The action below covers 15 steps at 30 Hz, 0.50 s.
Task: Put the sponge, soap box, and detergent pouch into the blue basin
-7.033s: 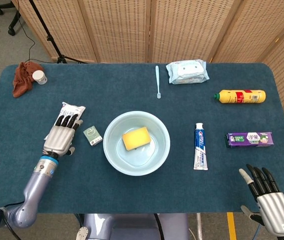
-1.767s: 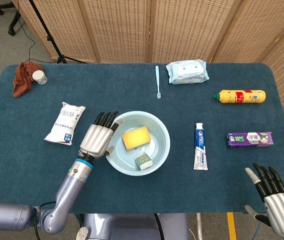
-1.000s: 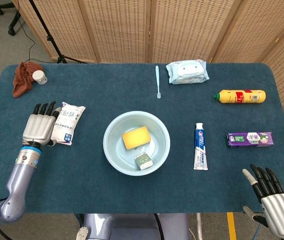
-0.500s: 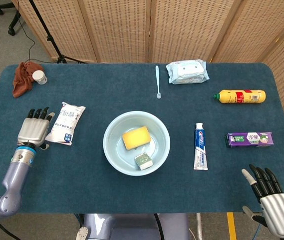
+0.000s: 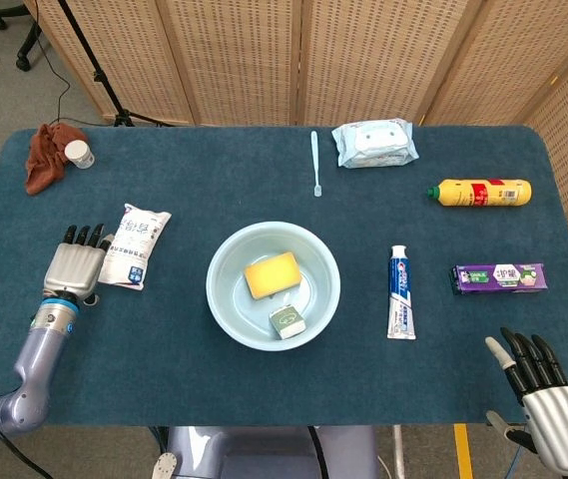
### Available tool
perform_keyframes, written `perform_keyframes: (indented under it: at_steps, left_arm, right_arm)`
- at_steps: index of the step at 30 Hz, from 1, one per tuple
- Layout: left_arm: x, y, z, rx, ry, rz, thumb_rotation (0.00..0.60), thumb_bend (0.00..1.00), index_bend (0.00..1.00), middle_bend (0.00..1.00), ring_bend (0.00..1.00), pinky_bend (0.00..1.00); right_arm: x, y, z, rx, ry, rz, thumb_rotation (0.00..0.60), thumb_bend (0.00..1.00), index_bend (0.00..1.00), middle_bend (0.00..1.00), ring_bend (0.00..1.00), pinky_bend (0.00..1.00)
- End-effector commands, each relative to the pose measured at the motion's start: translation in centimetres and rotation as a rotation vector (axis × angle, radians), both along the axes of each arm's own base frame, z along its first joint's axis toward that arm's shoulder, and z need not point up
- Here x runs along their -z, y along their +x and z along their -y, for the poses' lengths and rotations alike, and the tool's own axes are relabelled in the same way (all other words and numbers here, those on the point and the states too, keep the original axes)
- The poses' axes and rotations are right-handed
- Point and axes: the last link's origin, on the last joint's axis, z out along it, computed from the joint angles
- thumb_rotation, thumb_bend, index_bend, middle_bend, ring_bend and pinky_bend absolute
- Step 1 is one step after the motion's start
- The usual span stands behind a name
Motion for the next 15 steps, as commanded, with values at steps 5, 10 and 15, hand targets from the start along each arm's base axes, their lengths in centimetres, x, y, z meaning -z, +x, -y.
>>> perform_keyframes:
  at_steps: [5, 10, 15]
  left_arm:
    - [0.5, -0.6, -0.1, 0.011, 0.02, 0.002, 0.6, 0.12, 0.0, 0.0, 0.0, 0.0]
    - [1.1, -1.1, -0.3, 0.018, 0.033, 0.01, 0.6, 0.12, 0.0, 0.0, 0.0, 0.0]
    - [1.7, -1.4, -0.5, 0.037, 0.039, -0.004, 0.6, 0.12, 0.0, 0.0, 0.0, 0.0]
  right_arm:
    - [-0.1, 0.0, 0.0, -0.001, -0.001, 0.002, 0.6, 0.1, 0.06, 0.0, 0.0, 0.0]
    - [0.0, 0.0, -0.1, -0.004, -0.001, 0.003, 0.6, 0.1, 0.06, 0.0, 0.0, 0.0]
    - [-0.1, 0.0, -0.1, -0.004, -0.002, 0.003, 0.6, 0.1, 0.06, 0.0, 0.0, 0.0]
